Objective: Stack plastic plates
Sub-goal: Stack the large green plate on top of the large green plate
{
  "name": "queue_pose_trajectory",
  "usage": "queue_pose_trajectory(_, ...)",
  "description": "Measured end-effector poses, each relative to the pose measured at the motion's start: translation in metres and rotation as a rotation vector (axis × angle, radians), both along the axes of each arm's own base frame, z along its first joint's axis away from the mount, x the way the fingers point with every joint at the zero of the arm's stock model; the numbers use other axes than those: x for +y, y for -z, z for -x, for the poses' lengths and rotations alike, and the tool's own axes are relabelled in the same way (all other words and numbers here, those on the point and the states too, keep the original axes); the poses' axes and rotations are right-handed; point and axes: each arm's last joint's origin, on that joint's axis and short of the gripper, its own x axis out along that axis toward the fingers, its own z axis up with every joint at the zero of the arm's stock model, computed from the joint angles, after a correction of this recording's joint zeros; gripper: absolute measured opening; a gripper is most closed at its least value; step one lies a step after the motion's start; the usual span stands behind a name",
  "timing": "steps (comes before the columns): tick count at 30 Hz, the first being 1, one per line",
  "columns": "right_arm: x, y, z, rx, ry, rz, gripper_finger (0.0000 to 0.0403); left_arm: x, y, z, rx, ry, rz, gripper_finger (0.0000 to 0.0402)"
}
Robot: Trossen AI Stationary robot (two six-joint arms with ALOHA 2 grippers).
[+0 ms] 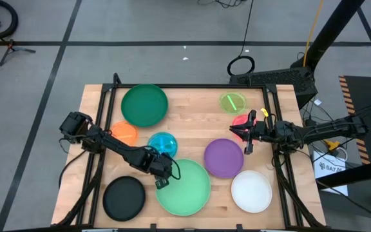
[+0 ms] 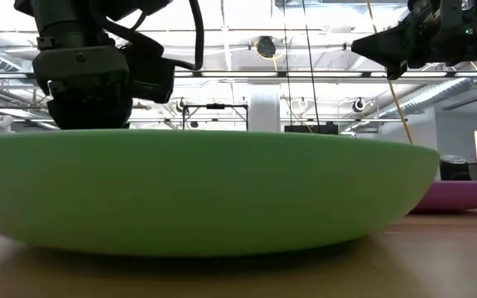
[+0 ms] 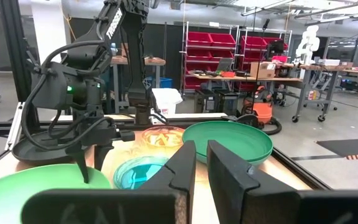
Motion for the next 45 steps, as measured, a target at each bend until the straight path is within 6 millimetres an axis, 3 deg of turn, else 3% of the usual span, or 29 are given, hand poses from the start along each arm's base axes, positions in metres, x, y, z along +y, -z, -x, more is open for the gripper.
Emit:
queue_pose_trajectory(8, 0.000, 0.000, 0.000, 0.000, 0.000, 0.000, 0.0036, 0.001, -0.001, -0.001, -0.005, -0.009, 0.010, 0.0034)
queue_pose_trajectory(21, 0.000, 0.000, 0.000, 0.000, 0.001, 0.000, 0.0036, 0.012, -0.022, 0.002, -0.058, -0.043, 0.029, 0.0025)
queue_pose_trajectory(30, 0.000, -0.001, 0.000, -0.012, 0.000, -0.001, 0.0036, 0.028, -0.064, 0.011, -0.207, -0.053, 0.004, 0.0024)
queue_pose_trajectory(38, 0.000, -0.003, 0.000, -0.037, 0.000, -0.006, 0.0036, 0.054, -0.119, 0.022, -0.384, -0.017, -0.047, 0.0024)
queue_pose_trajectory(45, 0.000, -0.004, 0.000, -0.046, 0.000, -0.008, 0.0036, 0.093, -0.142, 0.033, -0.299, -0.048, -0.146, 0.0025)
